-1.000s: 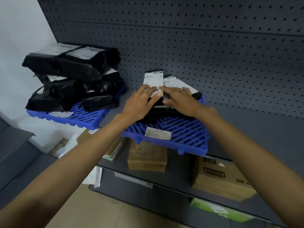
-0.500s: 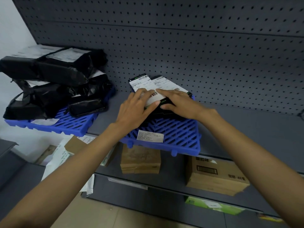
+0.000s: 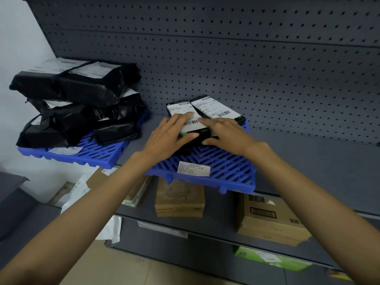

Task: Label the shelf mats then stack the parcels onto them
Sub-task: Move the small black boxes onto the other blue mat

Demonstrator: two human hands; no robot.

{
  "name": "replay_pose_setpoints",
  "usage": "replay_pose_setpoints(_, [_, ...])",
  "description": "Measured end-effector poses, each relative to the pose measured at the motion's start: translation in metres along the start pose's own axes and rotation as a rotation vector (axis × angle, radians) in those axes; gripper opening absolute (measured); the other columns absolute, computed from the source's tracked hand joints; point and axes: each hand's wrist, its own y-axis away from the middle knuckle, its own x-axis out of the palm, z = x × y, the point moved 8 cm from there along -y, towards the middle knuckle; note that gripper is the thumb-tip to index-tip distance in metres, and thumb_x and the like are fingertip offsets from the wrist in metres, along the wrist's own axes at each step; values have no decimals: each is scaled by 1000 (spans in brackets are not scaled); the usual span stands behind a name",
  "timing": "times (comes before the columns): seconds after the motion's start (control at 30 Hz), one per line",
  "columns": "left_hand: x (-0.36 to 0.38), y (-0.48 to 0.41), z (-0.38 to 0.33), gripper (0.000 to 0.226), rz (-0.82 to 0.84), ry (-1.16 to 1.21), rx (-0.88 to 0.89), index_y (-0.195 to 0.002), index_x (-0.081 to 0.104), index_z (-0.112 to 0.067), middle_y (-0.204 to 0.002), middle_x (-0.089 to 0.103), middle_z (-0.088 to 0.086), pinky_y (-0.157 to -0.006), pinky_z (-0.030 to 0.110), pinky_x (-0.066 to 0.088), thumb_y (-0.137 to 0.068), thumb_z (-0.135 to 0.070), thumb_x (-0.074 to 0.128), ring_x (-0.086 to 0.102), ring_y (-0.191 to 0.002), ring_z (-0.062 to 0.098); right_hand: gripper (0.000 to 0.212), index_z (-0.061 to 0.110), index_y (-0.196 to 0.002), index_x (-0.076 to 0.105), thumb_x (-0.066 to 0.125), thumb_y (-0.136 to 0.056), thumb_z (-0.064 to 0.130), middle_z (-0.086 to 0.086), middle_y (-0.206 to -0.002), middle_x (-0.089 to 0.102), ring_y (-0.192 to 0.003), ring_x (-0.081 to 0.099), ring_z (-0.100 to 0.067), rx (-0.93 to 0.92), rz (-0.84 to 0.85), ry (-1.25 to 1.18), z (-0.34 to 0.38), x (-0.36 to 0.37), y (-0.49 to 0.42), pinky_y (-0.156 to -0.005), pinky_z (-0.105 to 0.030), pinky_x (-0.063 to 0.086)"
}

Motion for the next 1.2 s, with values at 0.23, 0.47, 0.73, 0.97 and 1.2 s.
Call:
replay_pose_setpoints(0.23, [13,18,32,83,187,196,-18,-154,4,-42,-158,15,-8,-107,45,41,-87,-68,46,33,-140,25,87,17,-152,29,72,-83,46,-7,-118,63,-118,55,-26,53,-97,131,6,3,-1,-106,-39,33])
replay_pose_setpoints(0.47, [18,28,33,93,148,433,-134,-157,4,-29,-152,41,-5,-104,27,41,-85,-57,56,42,-136,13,81,14,-149,32,74,-83,36,-10,-110,66,-110,60,-29,56,-145,181,16,3,-11,-102,-38,37])
replay_pose_setpoints(0.73, [16,20,39,92,-53,383,-231,-154,18,-27,-139,48,3,-94,30,46,-83,-49,71,48,-125,18,78,8,-148,34,74,-85,31,-15,-105,68,-103,62,-33,34,-134,136,24,4,-19,-94,-39,46])
replay_pose_setpoints(0.97, [18,23,46,83,-40,526,-249,-153,25,-21,-147,43,3,-106,42,46,-85,-33,73,50,-129,18,81,13,-153,27,73,-87,20,-18,-111,67,-105,62,-35,77,-67,-91,26,12,-18,-90,-46,51])
replay_pose_setpoints(1.2, [8,28,53,84,-60,560,-247,-147,34,-15,-144,41,6,-101,29,49,-78,-18,81,50,-127,18,82,16,-154,29,74,-86,22,-12,-89,65,-91,64,-32,79,-99,-132,37,15,-19,-82,-41,53])
